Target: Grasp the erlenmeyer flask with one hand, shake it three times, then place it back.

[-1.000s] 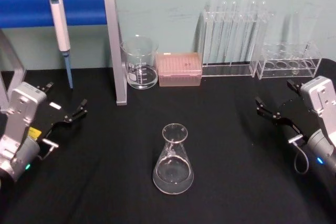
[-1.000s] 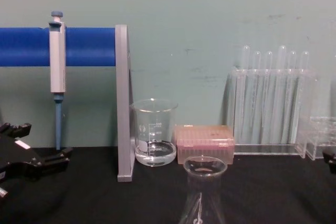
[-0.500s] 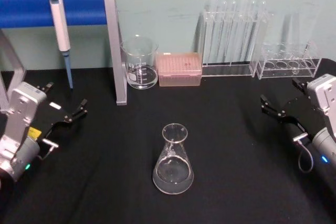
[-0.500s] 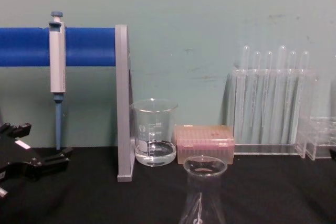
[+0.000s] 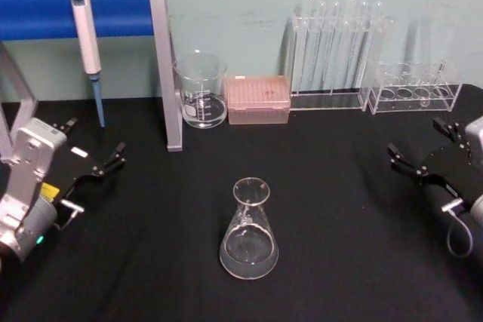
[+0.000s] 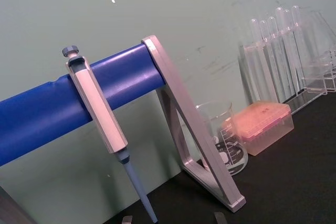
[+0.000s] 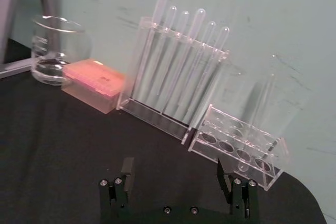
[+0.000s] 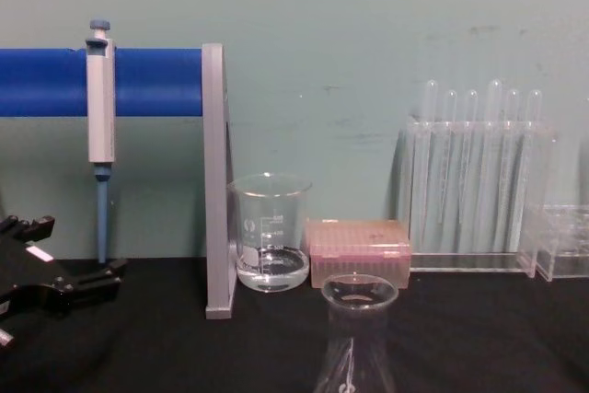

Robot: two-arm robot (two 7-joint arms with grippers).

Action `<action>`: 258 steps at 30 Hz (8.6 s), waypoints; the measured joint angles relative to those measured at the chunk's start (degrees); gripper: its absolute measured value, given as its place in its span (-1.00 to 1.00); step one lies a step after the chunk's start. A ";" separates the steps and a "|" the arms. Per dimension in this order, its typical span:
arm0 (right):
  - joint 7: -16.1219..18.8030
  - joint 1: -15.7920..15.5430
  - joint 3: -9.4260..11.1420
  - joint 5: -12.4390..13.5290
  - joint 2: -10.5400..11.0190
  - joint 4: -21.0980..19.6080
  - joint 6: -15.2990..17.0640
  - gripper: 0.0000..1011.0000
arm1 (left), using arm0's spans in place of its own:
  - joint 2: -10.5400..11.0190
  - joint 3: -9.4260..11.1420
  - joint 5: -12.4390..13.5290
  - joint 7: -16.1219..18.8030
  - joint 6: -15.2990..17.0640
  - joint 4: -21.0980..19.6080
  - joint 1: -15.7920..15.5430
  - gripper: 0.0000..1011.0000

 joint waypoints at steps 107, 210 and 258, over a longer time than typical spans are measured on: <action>46.60 14.48 -14.38 14.03 -8.85 10.49 -6.03 0.98 | 0.00 0.00 0.00 0.00 0.00 0.00 0.00 0.98; 47.03 16.03 -15.98 13.58 -9.35 11.85 -5.67 -0.11 | 0.00 0.00 0.00 0.00 0.00 0.00 0.00 0.98; 31.58 11.88 -3.46 15.50 -7.96 -2.40 -0.88 -0.11 | 0.00 0.00 0.00 0.00 0.00 0.00 0.00 0.98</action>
